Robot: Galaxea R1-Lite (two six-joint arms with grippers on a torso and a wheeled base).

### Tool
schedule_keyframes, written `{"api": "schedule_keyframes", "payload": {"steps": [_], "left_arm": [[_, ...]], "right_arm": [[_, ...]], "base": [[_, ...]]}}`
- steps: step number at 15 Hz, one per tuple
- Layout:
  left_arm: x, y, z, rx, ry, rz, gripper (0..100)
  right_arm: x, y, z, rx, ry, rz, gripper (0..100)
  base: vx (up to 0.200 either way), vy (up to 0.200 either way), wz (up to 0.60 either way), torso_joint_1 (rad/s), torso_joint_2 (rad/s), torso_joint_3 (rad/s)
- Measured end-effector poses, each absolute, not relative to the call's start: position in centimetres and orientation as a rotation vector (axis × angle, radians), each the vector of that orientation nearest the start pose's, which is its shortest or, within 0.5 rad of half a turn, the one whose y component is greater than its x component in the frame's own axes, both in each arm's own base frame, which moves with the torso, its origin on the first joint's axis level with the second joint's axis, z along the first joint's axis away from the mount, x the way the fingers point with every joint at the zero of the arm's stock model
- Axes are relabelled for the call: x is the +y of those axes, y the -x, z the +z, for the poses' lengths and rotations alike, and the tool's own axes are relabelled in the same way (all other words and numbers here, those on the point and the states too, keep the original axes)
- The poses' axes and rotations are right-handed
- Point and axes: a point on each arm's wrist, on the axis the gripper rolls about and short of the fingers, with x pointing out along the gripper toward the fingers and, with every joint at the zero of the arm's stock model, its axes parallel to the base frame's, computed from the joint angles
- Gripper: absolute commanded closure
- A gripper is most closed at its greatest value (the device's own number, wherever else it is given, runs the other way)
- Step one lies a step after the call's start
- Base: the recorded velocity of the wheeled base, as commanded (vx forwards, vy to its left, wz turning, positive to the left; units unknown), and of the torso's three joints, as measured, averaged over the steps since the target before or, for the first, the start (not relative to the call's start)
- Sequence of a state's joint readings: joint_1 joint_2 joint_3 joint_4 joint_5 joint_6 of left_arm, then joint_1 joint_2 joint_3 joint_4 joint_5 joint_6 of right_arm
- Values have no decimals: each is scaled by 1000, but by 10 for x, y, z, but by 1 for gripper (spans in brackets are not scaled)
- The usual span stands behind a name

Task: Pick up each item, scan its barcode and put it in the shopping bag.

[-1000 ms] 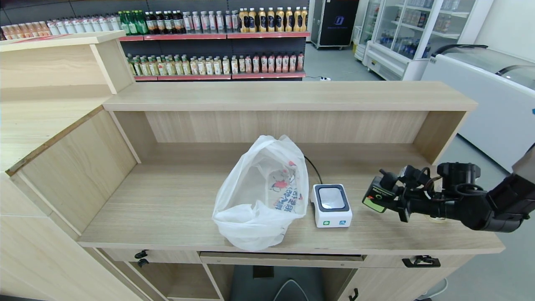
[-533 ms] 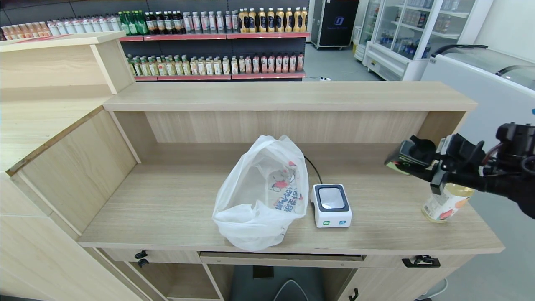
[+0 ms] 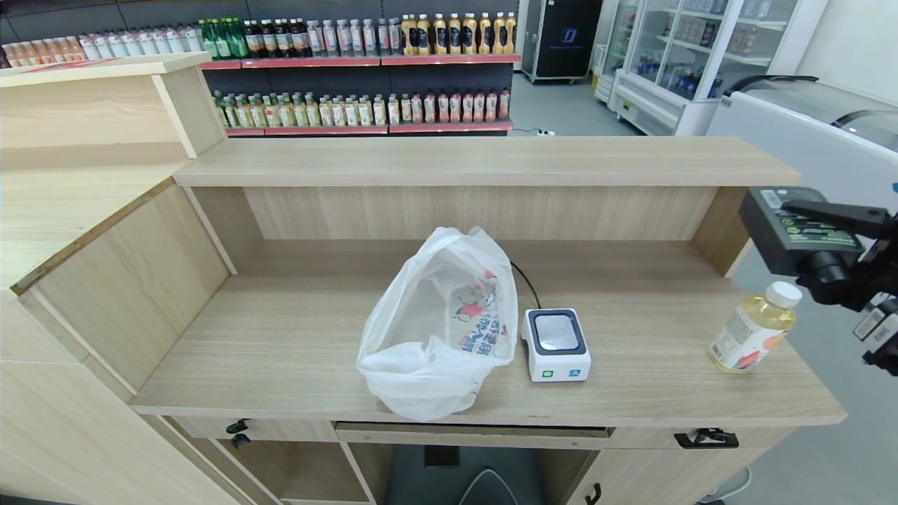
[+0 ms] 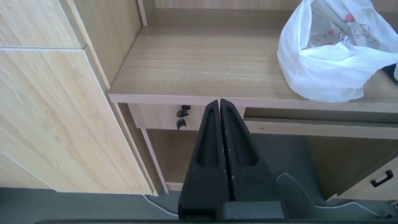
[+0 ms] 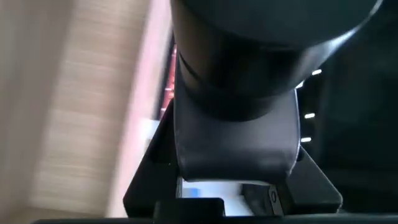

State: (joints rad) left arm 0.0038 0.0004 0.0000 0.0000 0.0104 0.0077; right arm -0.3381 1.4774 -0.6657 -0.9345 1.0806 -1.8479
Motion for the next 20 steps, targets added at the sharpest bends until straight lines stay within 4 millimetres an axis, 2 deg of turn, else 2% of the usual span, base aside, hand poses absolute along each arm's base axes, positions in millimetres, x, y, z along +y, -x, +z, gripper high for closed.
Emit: {"api": "schedule_keyframes", "payload": {"steps": [2,4,9,11,14,17,20], "left_arm": [[0,23,75,1,-8,15,100],[0,23,75,0,-8,15,100],[0,23,75,0,-8,14,100],[0,23,75,0,-8,14,100],[0,23,75,0,-8,15,100],[0,23,75,0,-8,14,100],[0,23,75,0,-8,14,100]], "right_arm": [[-51,-216,257,-909,1951,309,100],[-29,-202,279,-1135,2032,180,100],[45,-173,282,-1621,1909,167,100],[66,-162,281,-1775,1878,120,100],[89,-154,273,-1881,1814,122,100],[97,-157,266,-1889,1781,178,100],[104,-167,244,-1793,1776,409,100]], "base": [[0,0,0,0,0,0],[0,0,0,0,0,0],[0,0,0,0,0,0],[0,0,0,0,0,0],[0,0,0,0,0,0],[0,0,0,0,0,0],[0,0,0,0,0,0]]}}
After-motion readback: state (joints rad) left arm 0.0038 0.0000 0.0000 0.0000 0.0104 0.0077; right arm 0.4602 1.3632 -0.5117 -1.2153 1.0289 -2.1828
